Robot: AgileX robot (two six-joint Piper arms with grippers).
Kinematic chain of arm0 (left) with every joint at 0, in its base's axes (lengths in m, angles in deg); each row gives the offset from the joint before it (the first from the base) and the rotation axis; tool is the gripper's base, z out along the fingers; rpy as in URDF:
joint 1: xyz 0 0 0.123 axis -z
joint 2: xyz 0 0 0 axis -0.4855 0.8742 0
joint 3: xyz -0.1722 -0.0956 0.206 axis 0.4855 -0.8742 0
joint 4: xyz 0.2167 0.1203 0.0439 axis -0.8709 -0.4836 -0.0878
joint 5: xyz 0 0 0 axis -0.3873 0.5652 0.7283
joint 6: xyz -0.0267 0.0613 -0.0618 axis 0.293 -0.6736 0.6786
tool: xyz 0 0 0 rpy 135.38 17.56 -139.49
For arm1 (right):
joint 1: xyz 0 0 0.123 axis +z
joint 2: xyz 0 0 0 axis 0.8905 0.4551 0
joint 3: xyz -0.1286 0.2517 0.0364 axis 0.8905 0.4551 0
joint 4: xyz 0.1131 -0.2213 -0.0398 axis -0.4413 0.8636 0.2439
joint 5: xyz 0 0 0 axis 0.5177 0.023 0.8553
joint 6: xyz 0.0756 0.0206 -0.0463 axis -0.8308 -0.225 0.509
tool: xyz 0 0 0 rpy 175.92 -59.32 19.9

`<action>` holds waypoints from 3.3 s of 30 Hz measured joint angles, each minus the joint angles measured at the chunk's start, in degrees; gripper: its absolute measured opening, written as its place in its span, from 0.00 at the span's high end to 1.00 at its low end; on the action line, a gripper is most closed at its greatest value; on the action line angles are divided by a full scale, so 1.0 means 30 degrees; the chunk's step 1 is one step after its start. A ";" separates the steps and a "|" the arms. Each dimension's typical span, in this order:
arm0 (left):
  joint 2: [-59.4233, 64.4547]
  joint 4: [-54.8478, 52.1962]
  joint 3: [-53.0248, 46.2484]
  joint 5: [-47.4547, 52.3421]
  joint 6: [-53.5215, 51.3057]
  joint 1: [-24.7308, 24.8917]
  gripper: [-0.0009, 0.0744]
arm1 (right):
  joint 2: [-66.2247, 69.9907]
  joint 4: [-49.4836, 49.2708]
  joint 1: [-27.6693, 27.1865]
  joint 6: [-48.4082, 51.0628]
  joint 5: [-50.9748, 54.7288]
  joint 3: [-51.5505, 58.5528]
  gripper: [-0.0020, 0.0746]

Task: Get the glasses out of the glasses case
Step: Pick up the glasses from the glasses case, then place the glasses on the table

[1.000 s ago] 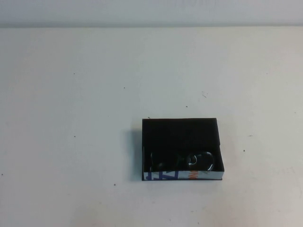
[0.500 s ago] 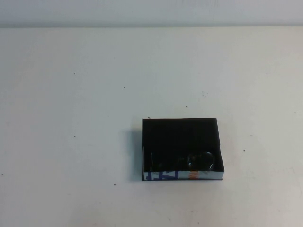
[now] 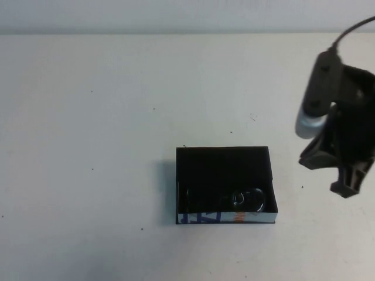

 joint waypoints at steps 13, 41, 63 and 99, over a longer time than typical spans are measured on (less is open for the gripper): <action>0.0000 0.0000 0.0000 0.0000 0.0000 0.0000 0.99 | 0.9354 -0.0444 0.2624 0.4589 0.1417 -0.6074 0.49; 0.0000 0.0000 0.0000 0.0000 0.0000 0.0000 0.99 | 1.3294 0.0327 0.3391 0.2937 0.1897 -0.8374 0.59; 0.0000 0.0000 0.0000 0.0000 0.0000 0.0000 0.99 | 1.4145 0.0389 0.3420 0.2779 0.0219 -0.7567 0.71; 0.0000 0.0000 0.0000 0.0000 0.0000 0.0000 0.99 | 0.2789 -0.1684 -0.7046 -1.3289 -0.6209 0.6133 0.92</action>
